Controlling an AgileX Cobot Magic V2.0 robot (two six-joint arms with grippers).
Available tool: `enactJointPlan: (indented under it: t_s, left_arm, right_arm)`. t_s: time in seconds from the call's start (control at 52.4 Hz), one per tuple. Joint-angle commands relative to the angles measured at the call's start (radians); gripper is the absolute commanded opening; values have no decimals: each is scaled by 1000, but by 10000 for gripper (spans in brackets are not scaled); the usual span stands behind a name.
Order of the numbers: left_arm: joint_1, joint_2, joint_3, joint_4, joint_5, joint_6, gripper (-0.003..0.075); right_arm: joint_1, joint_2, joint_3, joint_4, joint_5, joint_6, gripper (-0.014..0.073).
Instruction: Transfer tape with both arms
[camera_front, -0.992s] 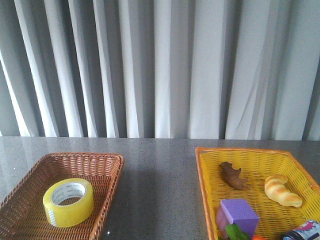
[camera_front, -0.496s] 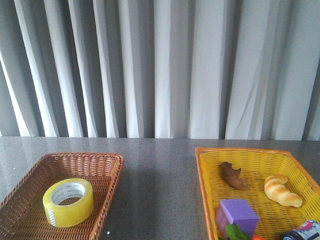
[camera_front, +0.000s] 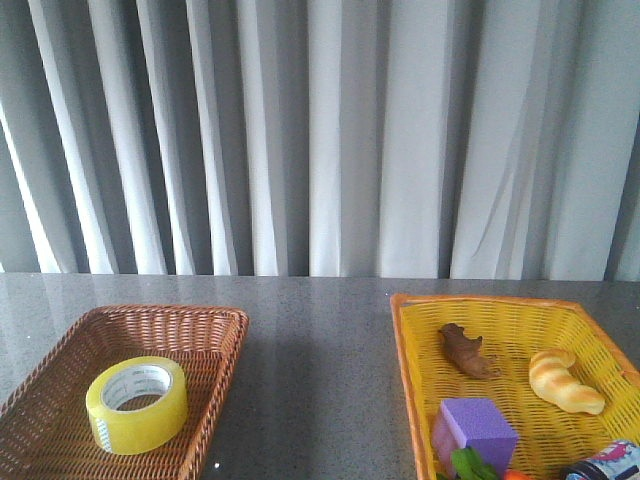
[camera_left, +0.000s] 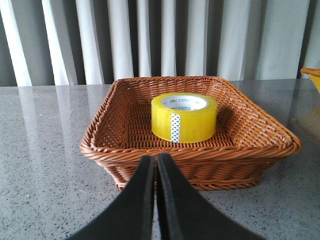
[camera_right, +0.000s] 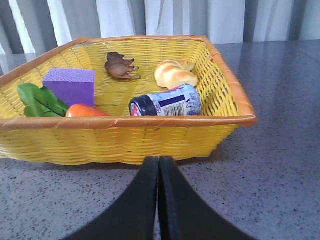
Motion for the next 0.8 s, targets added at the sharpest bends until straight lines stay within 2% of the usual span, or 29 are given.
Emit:
enactJointPlan:
  t_s: [0.0,0.114,0.782]
  left_arm:
    - [-5,-16,-23,-10,-76,-10,-6]
    - [-5,-16,-23,-10,-76,-10,-6]
    - [-5,-16,-23,-10,-76,-10,-6]
  right_arm:
    - [-5,-14,8,-58,-67,44,-8]
    - [-5,-14,8,-91,-67,88,-8]
    - [-5,-14,8,-150,-108,85,-8]
